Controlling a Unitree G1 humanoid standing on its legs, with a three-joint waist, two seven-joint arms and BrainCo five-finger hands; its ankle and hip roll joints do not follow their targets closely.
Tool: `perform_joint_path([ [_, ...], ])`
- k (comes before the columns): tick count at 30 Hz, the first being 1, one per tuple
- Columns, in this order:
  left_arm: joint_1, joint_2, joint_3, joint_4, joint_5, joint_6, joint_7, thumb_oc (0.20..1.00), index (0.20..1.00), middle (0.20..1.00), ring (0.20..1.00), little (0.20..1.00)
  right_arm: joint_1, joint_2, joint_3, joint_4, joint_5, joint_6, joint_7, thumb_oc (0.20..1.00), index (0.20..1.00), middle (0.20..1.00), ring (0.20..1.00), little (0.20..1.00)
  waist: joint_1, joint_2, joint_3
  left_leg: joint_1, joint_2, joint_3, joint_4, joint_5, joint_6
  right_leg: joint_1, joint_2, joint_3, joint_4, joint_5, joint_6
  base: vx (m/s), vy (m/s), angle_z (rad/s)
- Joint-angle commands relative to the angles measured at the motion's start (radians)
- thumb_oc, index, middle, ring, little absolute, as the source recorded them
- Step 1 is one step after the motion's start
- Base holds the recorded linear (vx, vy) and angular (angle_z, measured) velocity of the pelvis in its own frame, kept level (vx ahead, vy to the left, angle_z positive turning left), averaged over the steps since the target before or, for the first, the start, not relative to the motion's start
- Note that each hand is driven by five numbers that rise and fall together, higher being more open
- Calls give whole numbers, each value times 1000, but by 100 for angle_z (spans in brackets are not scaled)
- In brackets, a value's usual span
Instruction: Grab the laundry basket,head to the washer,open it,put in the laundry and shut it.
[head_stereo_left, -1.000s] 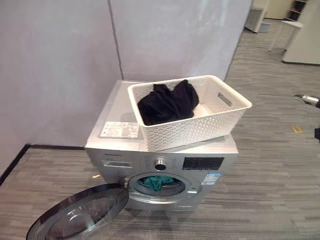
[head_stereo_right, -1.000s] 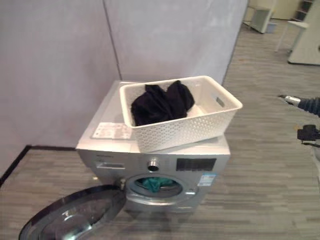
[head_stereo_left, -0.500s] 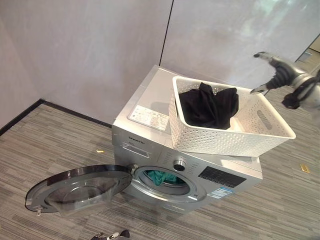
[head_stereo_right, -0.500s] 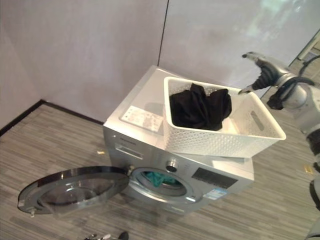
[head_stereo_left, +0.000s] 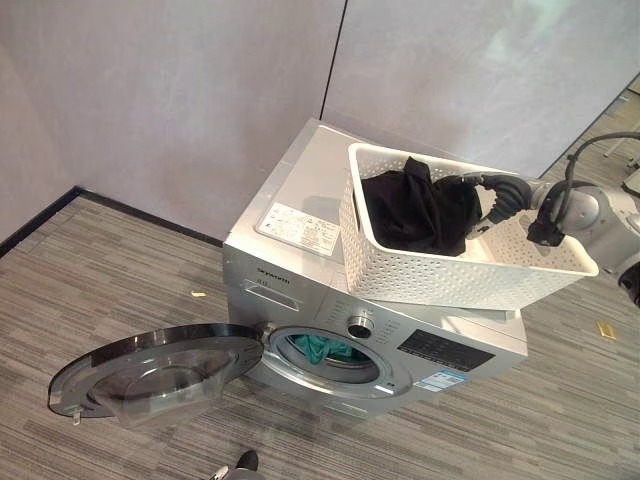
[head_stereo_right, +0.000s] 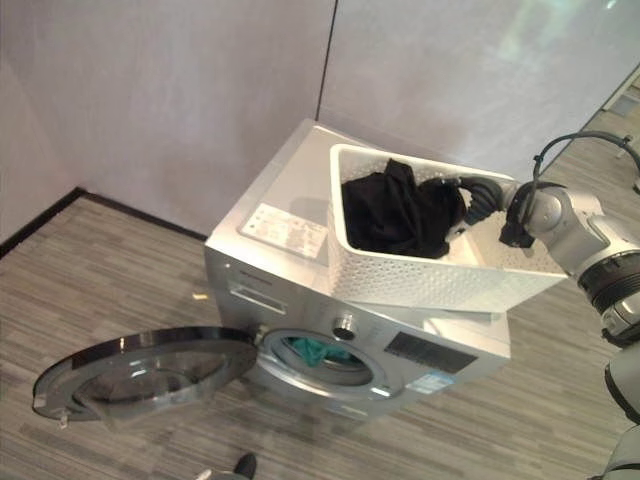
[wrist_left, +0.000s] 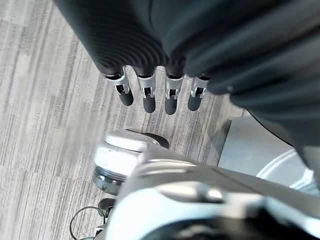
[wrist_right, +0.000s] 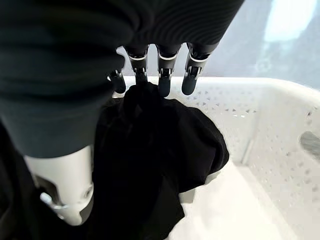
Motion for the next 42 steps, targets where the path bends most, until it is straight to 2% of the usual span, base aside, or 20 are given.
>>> perform_joint_path([
  [1,26,-40,-48,60,58,7,-10,1000,1000,1000,1000,1000,-59,-18,23,49,-52,22,-30,1000,1000,1000,1000,1000,36,16,-5,-17,0,17,2,-29,14,-38,12,5,-1,35,35,0,0,0],
  [5,10,-28,-54,57,67,10,8,1000,1000,1000,1000,1000,-73,98,3,222,-259,39,-122,1000,1000,1000,1000,1000,62,14,21,-44,-7,2,2,-21,19,-58,7,-3,-1,43,36,-14,2,15],
  [6,-99,-28,-73,72,46,31,15,1000,1000,1000,1000,1000,-64,214,-15,331,-348,29,-215,1000,1000,1000,1000,1000,74,3,32,-55,-9,-7,2,-19,20,-65,5,-8,-1,44,36,1,2,24],
  [11,-128,-37,-135,1,6,0,53,1000,1000,1000,1000,1000,-92,280,20,526,-494,38,-297,1000,1000,1000,1000,1000,112,12,76,-105,-20,-40,2,-4,23,-100,-5,-33,-1,55,43,-31,10,8],
  [12,-140,-38,-151,-2,2,-3,58,1000,1000,1000,1000,1000,-92,289,20,569,-511,42,-311,890,890,890,890,890,117,14,80,-113,-24,-48,2,-1,23,-104,-7,-39,-1,56,43,-1,23,31],
  [13,-142,-32,-160,-6,3,-2,59,1000,1000,1000,1000,1000,-100,289,25,591,-514,45,-306,322,322,322,322,322,122,15,85,-120,-27,-59,2,3,23,-108,-8,-48,-1,56,45,19,37,50],
  [14,-163,-19,-154,10,7,-1,61,1000,1000,1000,1000,1000,-115,295,14,611,-497,52,-305,200,200,200,200,200,126,17,90,-127,-30,-69,2,5,23,-113,-11,-54,-1,55,45,28,36,41],
  [19,-146,-2,-117,44,21,3,78,1000,1000,1000,1000,1000,-130,309,-115,609,-347,75,-355,200,200,200,200,200,118,30,77,-106,-39,-73,2,-6,31,-89,-20,-58,-1,47,45,54,42,6],
  [23,-150,-19,-135,40,24,3,95,1000,1000,1000,1000,1000,-135,303,-195,618,-243,84,-388,200,200,200,200,200,106,37,52,-79,-41,-75,2,-18,34,-61,-25,-67,-1,34,42,54,0,2],
  [24,-147,-19,-137,33,17,-1,96,1000,1000,1000,1000,1000,-156,278,-247,598,-163,83,-413,200,200,200,200,200,95,43,36,-63,-39,-78,2,-24,35,-48,-28,-71,-1,27,40,51,-10,6],
  [27,-150,-25,-139,33,11,-2,101,1000,1000,1000,1000,1000,-145,269,-284,572,-117,77,-432,200,200,200,200,200,83,48,23,-50,-38,-76,2,-30,36,-35,-30,-73,-1,23,39,32,-4,10],
  [29,-166,-35,-153,33,1,0,101,1000,1000,1000,1000,1000,-147,268,-344,557,-12,70,-463,200,200,200,200,200,71,54,6,-32,-36,-73,3,-37,36,-20,-29,-72,-1,16,37,41,-8,9],
  [30,-161,-41,-163,33,-5,1,102,1000,1000,1000,1000,1000,-157,264,-392,552,92,51,-465,200,200,200,200,200,64,58,-7,-20,-34,-71,4,-42,36,-7,-29,-74,-1,11,36,22,-12,4],
  [31,-161,-41,-164,33,-5,1,102,1000,1000,1000,1000,1000,-157,264,-392,552,92,51,-465,200,200,200,200,200,65,58,-7,-20,-34,-71,3,-42,36,-7,-29,-74,-1,11,36,0,0,0],
  [36,-133,-42,-170,50,-2,5,98,1000,1000,1000,1000,1000,-166,247,-508,512,350,4,-487,200,200,200,200,200,48,72,-33,7,-26,-62,6,-50,35,12,-26,-69,0,0,31,0,0,0],
  [39,-89,-33,-158,68,11,8,98,1000,1000,1000,1000,1000,-166,272,-592,472,537,-47,-510,200,200,200,200,200,44,82,-42,22,-22,-51,7,-54,35,22,-24,-61,1,-4,28,-13,0,-6],
  [40,-61,-23,-140,87,25,14,98,1000,1000,1000,1000,1000,-177,295,-639,436,675,-78,-504,200,200,200,200,200,40,89,-49,29,-19,-43,7,-55,34,26,-21,-54,1,-6,26,-17,0,-17],
  [42,-44,-14,-132,94,31,16,94,1000,1000,1000,1000,1000,-182,304,-656,413,727,-90,-499,200,200,200,200,200,39,91,-52,34,-17,-37,7,-56,34,29,-19,-50,2,-7,24,-40,1,-22],
])
